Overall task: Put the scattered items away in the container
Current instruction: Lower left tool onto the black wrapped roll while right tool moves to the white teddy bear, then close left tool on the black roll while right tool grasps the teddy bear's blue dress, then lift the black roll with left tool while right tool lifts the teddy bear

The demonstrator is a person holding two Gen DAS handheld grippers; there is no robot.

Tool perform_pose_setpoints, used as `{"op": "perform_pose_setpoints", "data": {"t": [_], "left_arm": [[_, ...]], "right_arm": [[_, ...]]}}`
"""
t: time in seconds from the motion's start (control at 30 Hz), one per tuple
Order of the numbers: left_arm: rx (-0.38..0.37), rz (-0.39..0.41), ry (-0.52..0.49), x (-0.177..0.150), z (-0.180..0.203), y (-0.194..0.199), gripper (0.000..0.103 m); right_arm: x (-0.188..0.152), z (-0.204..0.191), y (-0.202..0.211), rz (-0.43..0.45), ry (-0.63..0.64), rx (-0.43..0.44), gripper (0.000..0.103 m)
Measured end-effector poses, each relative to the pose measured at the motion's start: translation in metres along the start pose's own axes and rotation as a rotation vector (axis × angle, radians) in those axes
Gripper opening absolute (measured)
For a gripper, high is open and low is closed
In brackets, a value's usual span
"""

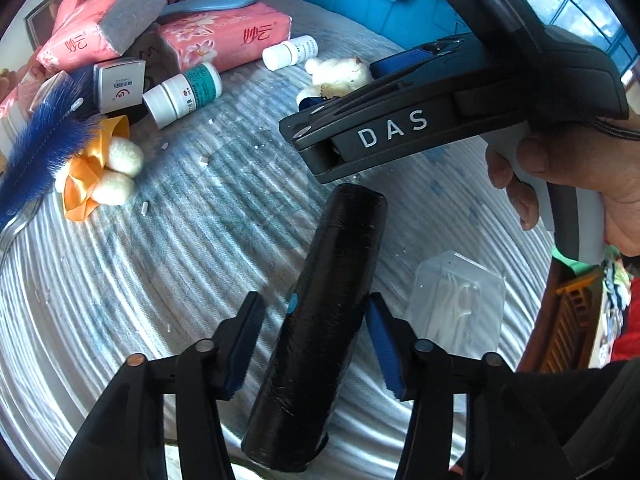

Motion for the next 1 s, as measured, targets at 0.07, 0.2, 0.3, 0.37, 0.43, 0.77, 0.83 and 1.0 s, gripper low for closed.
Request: {"op": "perform_pose_setpoints", "data": {"t": [0.07, 0.2, 0.3, 0.37, 0.43, 0.77, 0.83, 1.0], "left_arm": [[-0.002, -0.005, 0.008, 0.0, 0.0, 0.001, 0.039], [-0.013, 0.002, 0.035, -0.002, -0.003, 0.004, 0.038], [-0.025, 0.014, 0.054, -0.004, -0.005, 0.009, 0.038], [-0.025, 0.018, 0.057, -0.005, -0.003, 0.012, 0.038], [-0.024, 0.022, 0.061, -0.005, -0.003, 0.014, 0.038], [-0.006, 0.063, 0.084, 0.001, 0.0, 0.032, 0.037], [-0.002, 0.069, 0.089, 0.002, -0.003, 0.035, 0.037], [0.007, 0.09, 0.106, 0.001, -0.01, 0.037, 0.037]], "right_arm": [[0.0, 0.0, -0.001, -0.002, 0.001, 0.002, 0.103], [0.0, 0.006, 0.002, 0.0, -0.016, -0.033, 0.072], [0.002, 0.008, 0.007, 0.005, -0.01, -0.027, 0.059], [0.004, 0.008, 0.012, 0.017, -0.003, -0.029, 0.049], [0.005, 0.01, 0.016, 0.021, -0.01, -0.024, 0.041], [0.009, 0.009, 0.028, 0.041, -0.012, -0.012, 0.024], [0.008, 0.009, 0.03, 0.048, -0.018, -0.008, 0.023], [0.009, 0.011, 0.041, 0.064, -0.024, -0.003, 0.023]]}}
Point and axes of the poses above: each gripper's, at about its wrist camera, not at the fingertips, and y roughly against the way its jaws point, z to its right, x to its top, the point moved 1 cm from there along -y, roughly the way its jaws point, and after that the axes turned 5 degrees about -x, right-handed, at the moved point
